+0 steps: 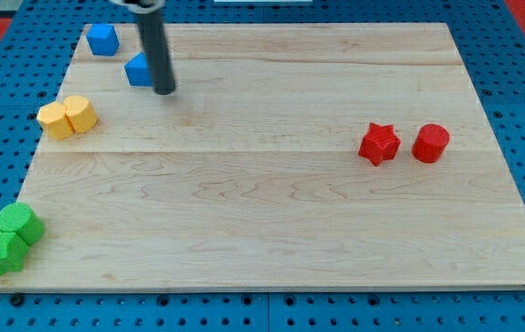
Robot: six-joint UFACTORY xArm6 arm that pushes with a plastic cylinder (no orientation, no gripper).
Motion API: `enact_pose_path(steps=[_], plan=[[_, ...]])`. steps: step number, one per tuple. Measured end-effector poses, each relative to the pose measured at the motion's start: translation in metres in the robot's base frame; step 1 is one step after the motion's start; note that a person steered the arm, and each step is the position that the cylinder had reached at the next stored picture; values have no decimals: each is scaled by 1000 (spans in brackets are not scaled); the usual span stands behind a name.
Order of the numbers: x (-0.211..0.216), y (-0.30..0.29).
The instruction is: Separate the yellow heart and the yellow hexagon
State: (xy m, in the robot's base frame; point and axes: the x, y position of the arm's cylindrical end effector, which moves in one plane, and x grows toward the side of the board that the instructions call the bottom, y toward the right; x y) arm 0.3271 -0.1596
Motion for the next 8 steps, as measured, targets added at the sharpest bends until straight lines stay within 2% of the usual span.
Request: enact_pose_path(steps=[1,2,3,4,5,6,7,8], plan=[[-39,-26],[-71,-28],[-25,-10],[81,37],[163,18],[181,-79],[167,-145],[144,-140]])
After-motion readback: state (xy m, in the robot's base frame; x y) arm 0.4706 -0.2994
